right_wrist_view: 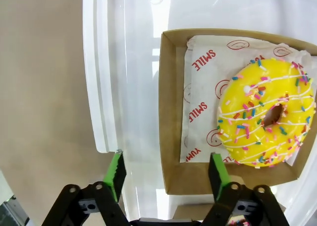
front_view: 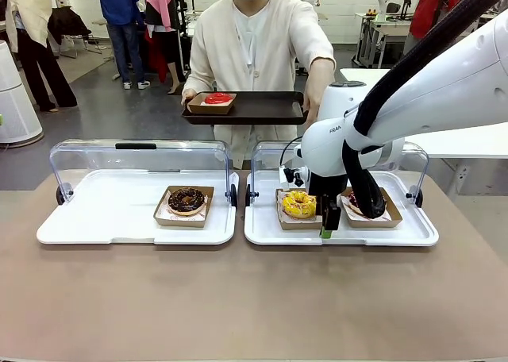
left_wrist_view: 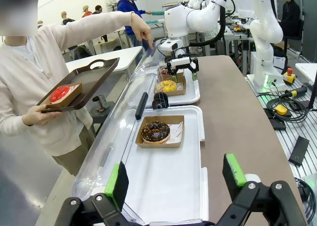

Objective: Provide the desired donut to the person.
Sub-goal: Pick up and lift the Paper togo box containing the Donut pointed at by the person.

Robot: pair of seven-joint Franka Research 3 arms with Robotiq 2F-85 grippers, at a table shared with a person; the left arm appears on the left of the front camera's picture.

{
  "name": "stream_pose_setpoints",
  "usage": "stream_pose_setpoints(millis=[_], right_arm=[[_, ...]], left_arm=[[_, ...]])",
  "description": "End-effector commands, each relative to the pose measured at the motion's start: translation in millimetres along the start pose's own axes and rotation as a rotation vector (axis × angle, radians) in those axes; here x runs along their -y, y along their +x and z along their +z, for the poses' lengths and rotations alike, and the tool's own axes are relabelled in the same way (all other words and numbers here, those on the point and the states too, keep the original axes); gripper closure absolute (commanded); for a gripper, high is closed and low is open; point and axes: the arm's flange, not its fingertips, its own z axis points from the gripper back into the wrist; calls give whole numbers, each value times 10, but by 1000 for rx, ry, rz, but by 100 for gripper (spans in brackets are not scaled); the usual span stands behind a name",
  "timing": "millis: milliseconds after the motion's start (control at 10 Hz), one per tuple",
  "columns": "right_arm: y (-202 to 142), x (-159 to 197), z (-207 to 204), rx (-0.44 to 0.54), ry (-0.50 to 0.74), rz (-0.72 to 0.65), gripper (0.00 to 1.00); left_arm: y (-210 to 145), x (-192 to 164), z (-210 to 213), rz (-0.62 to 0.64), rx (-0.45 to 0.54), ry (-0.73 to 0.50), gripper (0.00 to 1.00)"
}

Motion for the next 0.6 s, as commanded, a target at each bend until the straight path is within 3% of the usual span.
stream_pose_setpoints(millis=[0,200,300,400,500], right_arm=[[7,68,-35,-18,12,23,100],[9,67,-36,-20,14,28,100],[14,66,-37,-22,14,31,86],[17,66,-36,-23,13,33,97],[24,62,-35,-25,11,36,100]], left_arm=[[23,-7,17,-1,12,2,0],[23,-7,17,-1,12,2,0],[23,-7,17,-1,12,2,0],[23,-7,17,-1,12,2,0],[23,-7,17,-1,12,2,0]])
